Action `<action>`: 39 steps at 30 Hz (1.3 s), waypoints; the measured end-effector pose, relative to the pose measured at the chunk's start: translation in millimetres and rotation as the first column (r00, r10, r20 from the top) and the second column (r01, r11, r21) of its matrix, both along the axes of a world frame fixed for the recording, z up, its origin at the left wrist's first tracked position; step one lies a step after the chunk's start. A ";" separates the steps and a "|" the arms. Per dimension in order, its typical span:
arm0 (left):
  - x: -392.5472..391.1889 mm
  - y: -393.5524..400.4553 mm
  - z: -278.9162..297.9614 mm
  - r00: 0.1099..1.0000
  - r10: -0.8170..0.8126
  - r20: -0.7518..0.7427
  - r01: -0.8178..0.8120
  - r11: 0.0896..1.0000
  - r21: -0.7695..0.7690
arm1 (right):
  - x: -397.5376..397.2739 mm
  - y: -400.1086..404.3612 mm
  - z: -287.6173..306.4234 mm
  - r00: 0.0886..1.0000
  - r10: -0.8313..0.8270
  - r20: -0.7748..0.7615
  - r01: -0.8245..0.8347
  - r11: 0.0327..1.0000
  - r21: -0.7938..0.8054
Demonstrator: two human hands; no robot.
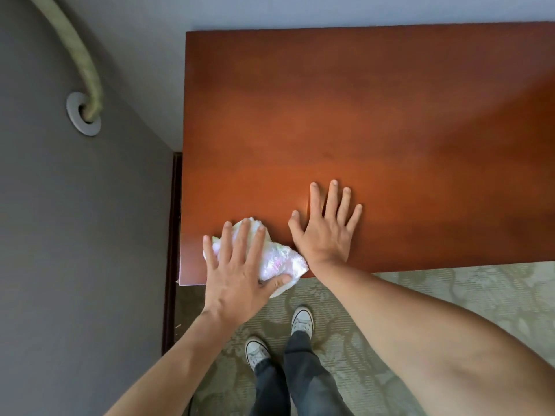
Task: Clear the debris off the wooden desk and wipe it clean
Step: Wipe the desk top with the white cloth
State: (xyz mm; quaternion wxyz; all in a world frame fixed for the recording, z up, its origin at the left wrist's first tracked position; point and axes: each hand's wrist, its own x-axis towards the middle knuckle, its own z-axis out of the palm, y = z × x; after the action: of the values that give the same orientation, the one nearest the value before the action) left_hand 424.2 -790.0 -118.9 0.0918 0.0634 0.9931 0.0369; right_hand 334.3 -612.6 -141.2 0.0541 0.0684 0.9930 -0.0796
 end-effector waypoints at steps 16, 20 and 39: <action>-18.1 -65.2 -7.6 0.863 -0.494 -0.106 0.498 0.867 0.006 | -0.1 -1.5 -1.4 1.000 -0.010 -0.007 0.010 0.999 0.039; -47.4 -70.8 -5.8 0.988 0.014 -0.152 0.000 0.996 0.091 | -0.6 -1.3 -1.3 1.000 -0.016 -0.015 0.016 0.999 0.044; -74.9 -22.8 -5.1 0.971 -0.180 -0.155 0.191 0.980 0.059 | 1.3 0.2 -3.9 0.999 -0.007 -0.034 0.009 0.999 0.048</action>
State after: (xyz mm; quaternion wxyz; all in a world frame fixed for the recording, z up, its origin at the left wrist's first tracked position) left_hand 349.3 -812.8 -124.0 0.0180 0.1620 0.9848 0.0600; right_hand 335.6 -612.3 -145.1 0.0355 0.0723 0.9951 -0.0571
